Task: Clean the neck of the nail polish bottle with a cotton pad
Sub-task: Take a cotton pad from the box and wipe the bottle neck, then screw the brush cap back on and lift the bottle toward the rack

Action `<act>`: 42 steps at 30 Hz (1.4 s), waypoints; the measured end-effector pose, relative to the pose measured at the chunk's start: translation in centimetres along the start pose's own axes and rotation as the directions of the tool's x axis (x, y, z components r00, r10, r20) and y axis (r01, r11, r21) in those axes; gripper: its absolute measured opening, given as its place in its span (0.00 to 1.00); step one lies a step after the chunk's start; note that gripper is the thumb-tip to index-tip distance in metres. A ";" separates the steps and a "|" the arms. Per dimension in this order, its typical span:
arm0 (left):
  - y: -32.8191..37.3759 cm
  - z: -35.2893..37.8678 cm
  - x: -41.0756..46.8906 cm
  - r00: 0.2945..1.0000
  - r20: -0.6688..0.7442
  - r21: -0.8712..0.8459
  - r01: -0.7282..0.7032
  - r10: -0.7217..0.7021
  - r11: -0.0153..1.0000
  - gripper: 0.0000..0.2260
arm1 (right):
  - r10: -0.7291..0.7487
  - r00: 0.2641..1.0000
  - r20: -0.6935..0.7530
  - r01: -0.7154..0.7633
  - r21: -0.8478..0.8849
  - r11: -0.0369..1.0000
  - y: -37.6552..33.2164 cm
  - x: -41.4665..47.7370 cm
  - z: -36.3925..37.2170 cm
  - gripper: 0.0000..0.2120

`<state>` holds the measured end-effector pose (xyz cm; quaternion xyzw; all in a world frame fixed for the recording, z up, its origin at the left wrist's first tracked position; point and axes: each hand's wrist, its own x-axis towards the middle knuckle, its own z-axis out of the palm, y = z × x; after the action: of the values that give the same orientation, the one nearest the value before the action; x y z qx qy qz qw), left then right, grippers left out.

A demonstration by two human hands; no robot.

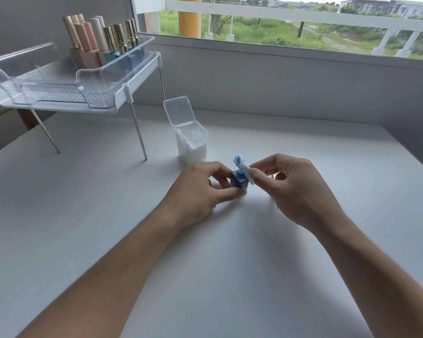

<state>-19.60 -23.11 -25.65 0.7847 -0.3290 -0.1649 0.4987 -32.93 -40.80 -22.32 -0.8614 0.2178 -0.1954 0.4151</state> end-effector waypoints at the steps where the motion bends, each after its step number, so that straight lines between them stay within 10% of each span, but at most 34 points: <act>1: 0.0 0.1 0.0 1.000 -0.021 0.013 -0.005 0.006 1.000 0.11 | 0.003 1.000 0.004 -0.003 -0.006 1.000 0.0 0.0 0.1 0.08; 21: 0.9 0.2 -0.4 0.996 -0.088 0.104 0.032 -0.023 0.994 0.22 | 0.071 0.997 0.036 -0.072 0.035 0.997 -0.7 0.1 -0.9 0.09; 42: 0.5 0.8 -0.3 0.987 -0.113 0.169 -0.097 0.117 0.981 0.12 | 0.406 0.914 0.007 -0.401 -0.144 0.905 4.4 2.4 -8.3 0.06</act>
<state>-20.44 -23.57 -25.55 0.8127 -0.3519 -0.0618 0.4603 -36.11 -49.77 -20.64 -0.8280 0.3968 -0.0737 0.3893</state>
